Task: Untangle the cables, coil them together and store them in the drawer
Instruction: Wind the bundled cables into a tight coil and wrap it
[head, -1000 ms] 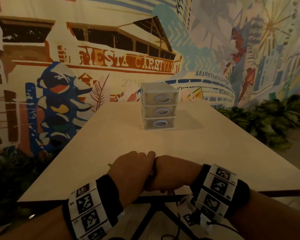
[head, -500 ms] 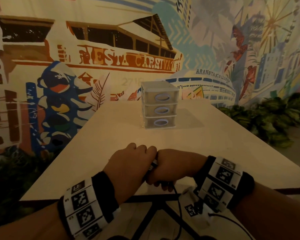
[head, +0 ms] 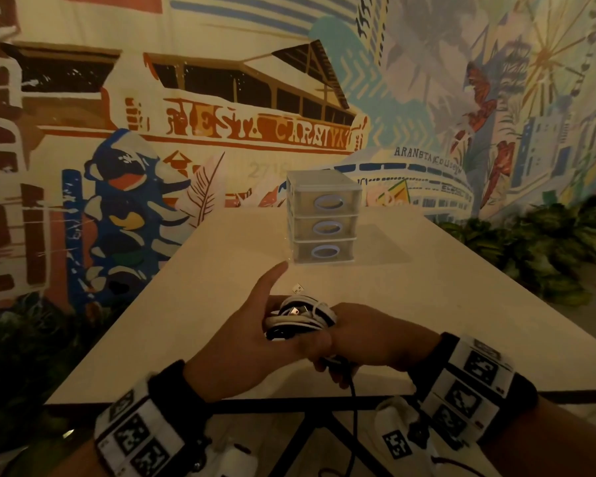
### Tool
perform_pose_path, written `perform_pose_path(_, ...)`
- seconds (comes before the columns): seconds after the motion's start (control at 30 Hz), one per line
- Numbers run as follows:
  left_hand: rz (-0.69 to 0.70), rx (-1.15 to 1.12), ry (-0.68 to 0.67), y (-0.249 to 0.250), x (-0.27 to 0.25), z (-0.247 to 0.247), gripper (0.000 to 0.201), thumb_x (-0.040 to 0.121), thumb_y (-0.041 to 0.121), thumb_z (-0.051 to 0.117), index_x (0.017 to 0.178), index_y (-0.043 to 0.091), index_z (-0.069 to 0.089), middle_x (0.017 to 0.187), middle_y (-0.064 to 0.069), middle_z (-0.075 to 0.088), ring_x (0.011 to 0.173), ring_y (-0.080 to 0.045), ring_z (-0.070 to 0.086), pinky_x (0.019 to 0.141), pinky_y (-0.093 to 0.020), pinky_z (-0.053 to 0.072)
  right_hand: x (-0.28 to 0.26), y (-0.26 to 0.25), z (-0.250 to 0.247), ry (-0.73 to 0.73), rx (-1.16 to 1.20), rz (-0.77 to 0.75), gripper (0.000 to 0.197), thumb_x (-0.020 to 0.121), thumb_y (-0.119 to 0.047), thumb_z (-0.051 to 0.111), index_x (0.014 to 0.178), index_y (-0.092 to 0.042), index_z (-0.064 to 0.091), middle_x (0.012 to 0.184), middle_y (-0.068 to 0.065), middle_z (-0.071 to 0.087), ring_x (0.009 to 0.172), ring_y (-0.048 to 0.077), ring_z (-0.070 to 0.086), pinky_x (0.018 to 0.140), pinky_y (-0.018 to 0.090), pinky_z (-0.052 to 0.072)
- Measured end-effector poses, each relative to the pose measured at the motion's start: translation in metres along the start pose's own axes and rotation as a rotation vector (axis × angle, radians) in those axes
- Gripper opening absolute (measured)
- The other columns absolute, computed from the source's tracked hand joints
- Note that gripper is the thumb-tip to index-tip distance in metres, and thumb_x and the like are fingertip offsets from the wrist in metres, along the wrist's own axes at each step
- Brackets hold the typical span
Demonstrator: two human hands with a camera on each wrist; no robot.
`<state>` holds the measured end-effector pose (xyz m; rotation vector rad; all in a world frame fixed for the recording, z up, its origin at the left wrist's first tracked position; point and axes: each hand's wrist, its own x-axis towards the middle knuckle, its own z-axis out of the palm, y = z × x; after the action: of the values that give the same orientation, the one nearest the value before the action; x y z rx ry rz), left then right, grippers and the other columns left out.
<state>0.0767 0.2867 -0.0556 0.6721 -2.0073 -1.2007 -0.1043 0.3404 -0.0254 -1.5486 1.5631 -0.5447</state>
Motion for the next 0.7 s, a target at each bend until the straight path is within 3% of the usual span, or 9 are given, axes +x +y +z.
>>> perform_pose_path(0.07, -0.013, -0.092, 0.117, -0.002, 0.002, 0.012, 0.087, 0.066, 0.047, 0.079, 0.143, 0.042, 0.038, 0.111, 0.013, 0.070, 0.100, -0.006, 0.069, 0.084, -0.030, 0.058, 0.002, -0.001, 0.006, -0.002, 0.034, -0.032, 0.019, 0.092, -0.021, 0.066, 0.096, -0.003, 0.071, 0.078, 0.006, 0.070, 0.059, 0.019, 0.066, 0.070, 0.040, 0.062)
perform_pose_path(0.17, -0.008, -0.246, 0.307, 0.000, 0.009, 0.027, 0.065, 0.063, 0.050, 0.077, 0.124, 0.033, 0.062, 0.104, 0.004, 0.073, 0.096, -0.014, 0.071, 0.085, -0.041, 0.059, 0.004, -0.003, 0.018, 0.037, 0.121, -0.072, 0.010, 0.091, -0.017, 0.064, 0.086, -0.012, 0.071, 0.077, 0.006, 0.070, 0.061, 0.020, 0.067, 0.066, 0.034, 0.061)
perform_pose_path(0.3, -0.030, -0.455, 0.477, 0.003, 0.020, 0.034, 0.064, 0.059, 0.050, 0.082, 0.116, 0.028, 0.066, 0.102, -0.004, 0.073, 0.092, -0.025, 0.072, 0.079, -0.047, 0.059, 0.008, -0.004, 0.026, 0.185, 0.162, -0.177, 0.013, 0.093, -0.021, 0.064, 0.081, -0.017, 0.069, 0.071, 0.000, 0.070, 0.057, 0.017, 0.067, 0.061, 0.027, 0.059)
perform_pose_path(0.37, -0.034, -0.533, 0.505, 0.004, 0.023, 0.034, 0.062, 0.060, 0.048, 0.082, 0.117, 0.029, 0.065, 0.106, -0.007, 0.072, 0.092, -0.028, 0.072, 0.072, -0.044, 0.057, 0.009, -0.003, 0.026, 0.207, 0.143, -0.212, 0.012, 0.093, -0.024, 0.065, 0.090, -0.013, 0.071, 0.075, 0.002, 0.071, 0.058, 0.016, 0.068, 0.063, 0.027, 0.059)
perform_pose_path(0.5, -0.063, -0.612, 0.518, 0.002, 0.024, 0.038, 0.062, 0.063, 0.047, 0.079, 0.119, 0.026, 0.065, 0.109, -0.003, 0.072, 0.094, -0.019, 0.072, 0.070, -0.030, 0.057, 0.010, -0.002, 0.026, 0.095, 0.152, -0.134, 0.024, 0.093, -0.028, 0.067, 0.106, -0.009, 0.071, 0.086, 0.012, 0.074, 0.064, 0.021, 0.068, 0.069, 0.032, 0.062)
perform_pose_path(0.6, -0.098, -0.623, 0.459, 0.000, 0.025, 0.038, 0.056, 0.067, 0.061, 0.067, 0.116, 0.032, 0.067, 0.114, 0.003, 0.071, 0.101, -0.018, 0.070, 0.077, -0.036, 0.056, 0.009, -0.001, 0.024, 0.040, 0.170, -0.084, 0.021, 0.091, -0.029, 0.068, 0.096, -0.008, 0.072, 0.081, 0.007, 0.071, 0.066, 0.021, 0.067, 0.070, 0.032, 0.062)
perform_pose_path(0.7, -0.148, -0.732, 0.429, 0.002, 0.025, 0.033, 0.049, 0.080, 0.060, 0.052, 0.117, 0.031, 0.068, 0.113, -0.003, 0.072, 0.100, -0.026, 0.070, 0.081, -0.042, 0.055, 0.010, 0.003, 0.021, 0.049, 0.219, -0.039, 0.021, 0.088, -0.030, 0.070, 0.092, -0.010, 0.072, 0.079, 0.006, 0.070, 0.067, 0.020, 0.066, 0.072, 0.033, 0.061)
